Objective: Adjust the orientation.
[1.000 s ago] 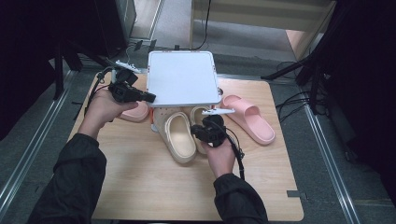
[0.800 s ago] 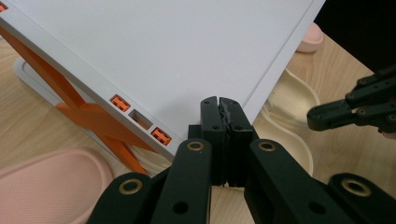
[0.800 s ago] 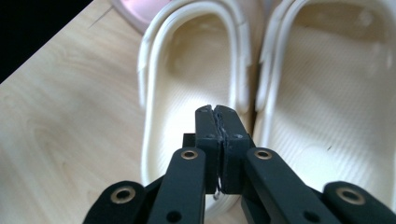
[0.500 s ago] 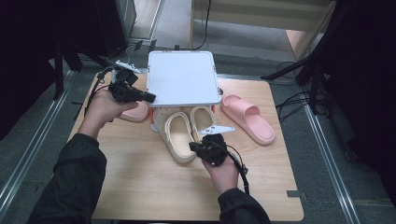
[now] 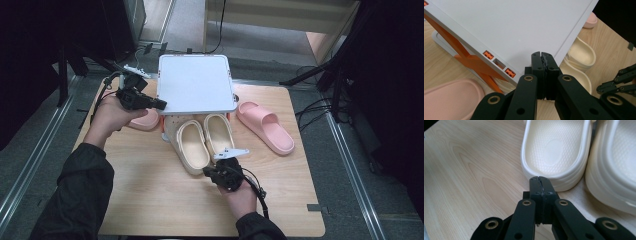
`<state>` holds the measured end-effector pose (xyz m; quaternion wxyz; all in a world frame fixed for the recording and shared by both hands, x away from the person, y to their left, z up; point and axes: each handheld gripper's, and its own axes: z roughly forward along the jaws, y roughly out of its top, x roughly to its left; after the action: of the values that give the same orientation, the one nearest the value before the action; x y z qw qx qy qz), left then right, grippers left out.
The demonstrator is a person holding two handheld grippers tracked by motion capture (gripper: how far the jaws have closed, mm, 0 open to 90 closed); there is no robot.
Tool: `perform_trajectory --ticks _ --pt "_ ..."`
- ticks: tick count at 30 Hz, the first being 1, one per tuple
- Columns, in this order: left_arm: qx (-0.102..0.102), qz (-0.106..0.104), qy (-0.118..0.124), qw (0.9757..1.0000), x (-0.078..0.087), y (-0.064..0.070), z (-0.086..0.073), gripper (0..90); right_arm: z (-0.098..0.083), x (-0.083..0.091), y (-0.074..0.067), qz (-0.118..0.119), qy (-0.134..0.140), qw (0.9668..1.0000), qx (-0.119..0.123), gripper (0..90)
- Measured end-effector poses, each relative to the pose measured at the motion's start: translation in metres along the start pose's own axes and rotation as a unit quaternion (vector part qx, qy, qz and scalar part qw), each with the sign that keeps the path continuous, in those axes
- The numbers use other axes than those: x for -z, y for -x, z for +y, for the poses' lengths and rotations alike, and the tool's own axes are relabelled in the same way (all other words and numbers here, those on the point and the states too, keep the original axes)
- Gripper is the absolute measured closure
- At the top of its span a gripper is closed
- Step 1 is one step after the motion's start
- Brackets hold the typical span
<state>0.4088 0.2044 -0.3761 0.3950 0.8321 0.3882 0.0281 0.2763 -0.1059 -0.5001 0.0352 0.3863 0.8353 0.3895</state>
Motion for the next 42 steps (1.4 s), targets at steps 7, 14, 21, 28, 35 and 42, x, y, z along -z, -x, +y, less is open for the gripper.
perform_trajectory --ticks 7,14,21,28,35,42 --pt "0.0 -0.001 0.0 1.0 0.0 0.0 0.0 89.4 -0.003 -0.007 0.003 -0.004 -0.011 0.9999 0.005 90.0" --pt "0.0 0.0 0.001 1.0 0.0 0.0 0.0 89.4 -0.002 -0.012 0.005 -0.007 -0.008 0.9999 0.003 90.0" --pt "0.002 -0.001 0.0 1.0 0.0 0.001 0.0 89.4 0.002 -0.016 0.001 -0.006 -0.003 1.0 0.006 90.0" --pt "-0.003 0.001 -0.001 1.0 0.0 0.001 0.0 89.4 0.014 -0.021 -0.005 -0.004 0.011 0.9999 0.006 90.0" --pt "-0.001 0.001 0.0 1.0 0.0 0.001 0.0 89.4 0.032 -0.031 -0.005 -0.02 0.012 0.9997 0.008 90.0" --pt "0.001 0.0 0.0 1.0 0.0 0.001 0.0 89.5 0.046 -0.048 -0.006 -0.018 0.016 0.9997 -0.003 90.0"
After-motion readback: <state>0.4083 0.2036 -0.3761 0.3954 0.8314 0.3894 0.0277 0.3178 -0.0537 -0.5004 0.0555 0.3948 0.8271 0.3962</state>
